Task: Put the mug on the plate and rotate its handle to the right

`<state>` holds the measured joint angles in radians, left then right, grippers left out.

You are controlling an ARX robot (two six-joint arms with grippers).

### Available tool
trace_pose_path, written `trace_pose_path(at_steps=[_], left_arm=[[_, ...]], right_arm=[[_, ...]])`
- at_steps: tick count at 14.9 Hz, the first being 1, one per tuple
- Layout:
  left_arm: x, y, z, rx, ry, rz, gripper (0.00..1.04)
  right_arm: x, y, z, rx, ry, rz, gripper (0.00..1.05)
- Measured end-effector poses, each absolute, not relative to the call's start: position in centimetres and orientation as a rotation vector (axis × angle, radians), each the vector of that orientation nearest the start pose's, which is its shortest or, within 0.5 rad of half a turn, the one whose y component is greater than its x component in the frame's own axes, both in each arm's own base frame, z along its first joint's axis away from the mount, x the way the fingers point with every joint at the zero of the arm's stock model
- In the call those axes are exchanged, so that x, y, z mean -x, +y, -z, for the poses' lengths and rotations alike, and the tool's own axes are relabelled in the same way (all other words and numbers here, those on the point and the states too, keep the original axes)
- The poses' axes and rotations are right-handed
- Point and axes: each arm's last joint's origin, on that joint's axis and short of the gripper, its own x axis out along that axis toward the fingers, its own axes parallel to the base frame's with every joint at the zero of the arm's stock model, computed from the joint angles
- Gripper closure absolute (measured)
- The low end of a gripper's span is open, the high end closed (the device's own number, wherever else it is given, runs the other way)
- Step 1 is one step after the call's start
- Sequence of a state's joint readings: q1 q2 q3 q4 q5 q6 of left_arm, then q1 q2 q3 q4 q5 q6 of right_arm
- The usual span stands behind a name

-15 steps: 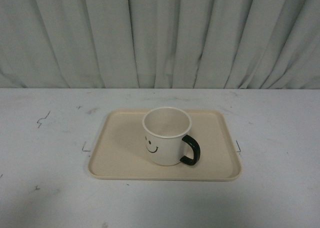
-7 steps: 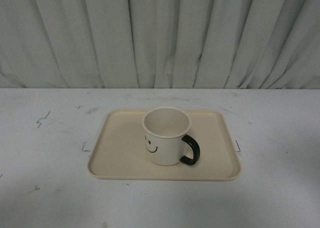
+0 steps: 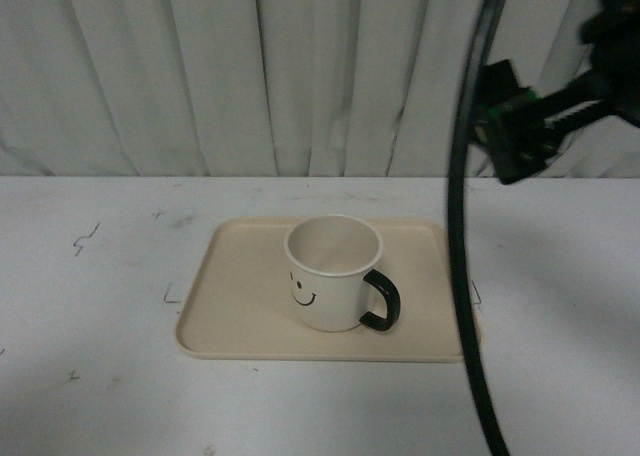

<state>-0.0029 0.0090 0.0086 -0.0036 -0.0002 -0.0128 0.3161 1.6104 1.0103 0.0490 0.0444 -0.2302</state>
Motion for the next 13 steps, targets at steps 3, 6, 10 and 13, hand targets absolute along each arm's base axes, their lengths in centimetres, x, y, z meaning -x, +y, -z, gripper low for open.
trace_pose_path(at_steps=[3, 6, 10, 13], left_arm=[[-9.8, 0.0, -16.5, 0.013, 0.004, 0.003, 0.07], [-9.8, 0.0, -16.5, 0.013, 0.004, 0.003, 0.07], [-9.8, 0.0, -16.5, 0.013, 0.004, 0.003, 0.07], [-9.8, 0.0, -16.5, 0.013, 0.004, 0.003, 0.07]], right_arm=[[-38.7, 16.2, -18.8, 0.168, 0.660, -0.394, 0.06], [-39.4, 19.2, -14.2, 0.064, 0.735, -0.378, 0.06], [-39.8, 20.5, -11.9, -0.027, 0.796, -0.320, 0.12], [-40.2, 20.2, -10.8, -0.045, 0.854, -0.260, 0.46]])
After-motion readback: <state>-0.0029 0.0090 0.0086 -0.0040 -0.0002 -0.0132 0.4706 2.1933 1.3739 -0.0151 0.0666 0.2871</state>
